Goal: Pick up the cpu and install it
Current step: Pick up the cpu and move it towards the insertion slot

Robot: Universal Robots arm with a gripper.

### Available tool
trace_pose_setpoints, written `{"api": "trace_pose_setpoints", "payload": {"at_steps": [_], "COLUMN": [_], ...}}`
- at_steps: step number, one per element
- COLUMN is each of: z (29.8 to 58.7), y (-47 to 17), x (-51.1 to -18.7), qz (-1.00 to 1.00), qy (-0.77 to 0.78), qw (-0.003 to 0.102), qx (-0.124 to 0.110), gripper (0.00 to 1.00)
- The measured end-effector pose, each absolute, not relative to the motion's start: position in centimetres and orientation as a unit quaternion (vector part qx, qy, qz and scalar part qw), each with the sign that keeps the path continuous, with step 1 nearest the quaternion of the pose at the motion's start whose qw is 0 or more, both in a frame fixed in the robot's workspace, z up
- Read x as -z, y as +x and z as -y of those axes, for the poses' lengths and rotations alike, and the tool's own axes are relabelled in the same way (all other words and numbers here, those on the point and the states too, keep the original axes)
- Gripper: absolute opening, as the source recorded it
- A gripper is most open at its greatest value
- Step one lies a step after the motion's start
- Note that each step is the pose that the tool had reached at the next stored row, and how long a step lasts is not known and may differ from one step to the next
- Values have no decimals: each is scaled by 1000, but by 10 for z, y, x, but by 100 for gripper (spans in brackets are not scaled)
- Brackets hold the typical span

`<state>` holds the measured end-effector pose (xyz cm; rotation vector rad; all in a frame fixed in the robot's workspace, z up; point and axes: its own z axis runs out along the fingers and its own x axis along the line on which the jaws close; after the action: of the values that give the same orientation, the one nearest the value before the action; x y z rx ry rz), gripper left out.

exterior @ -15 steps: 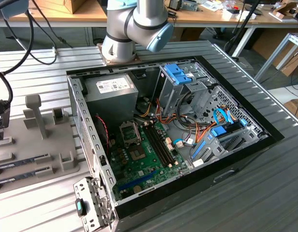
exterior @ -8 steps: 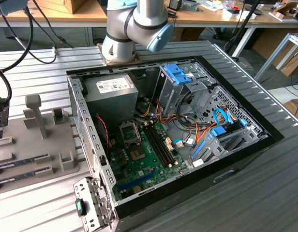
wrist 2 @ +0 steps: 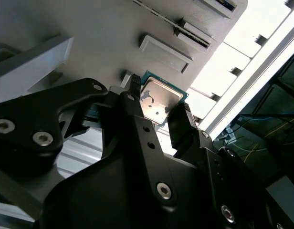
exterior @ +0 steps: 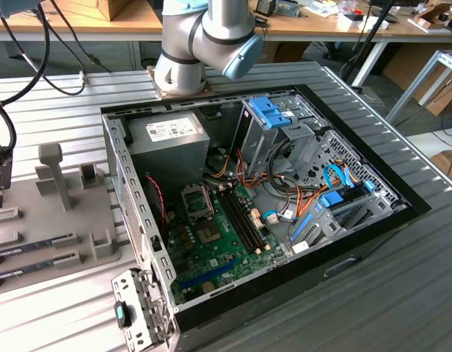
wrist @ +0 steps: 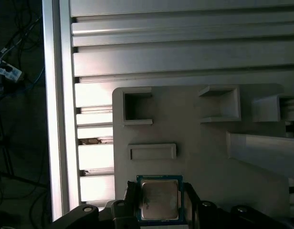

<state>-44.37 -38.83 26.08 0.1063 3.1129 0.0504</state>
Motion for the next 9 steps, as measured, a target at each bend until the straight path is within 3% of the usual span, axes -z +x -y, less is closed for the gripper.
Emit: {"api": "trace_pose_setpoints", "payload": {"at_steps": [9], "z": [388], "y": [-444], "x": [-266], "qz": [-999], "qy": [34], "qw": [13], "qx": [-16], "gripper": [47]}}
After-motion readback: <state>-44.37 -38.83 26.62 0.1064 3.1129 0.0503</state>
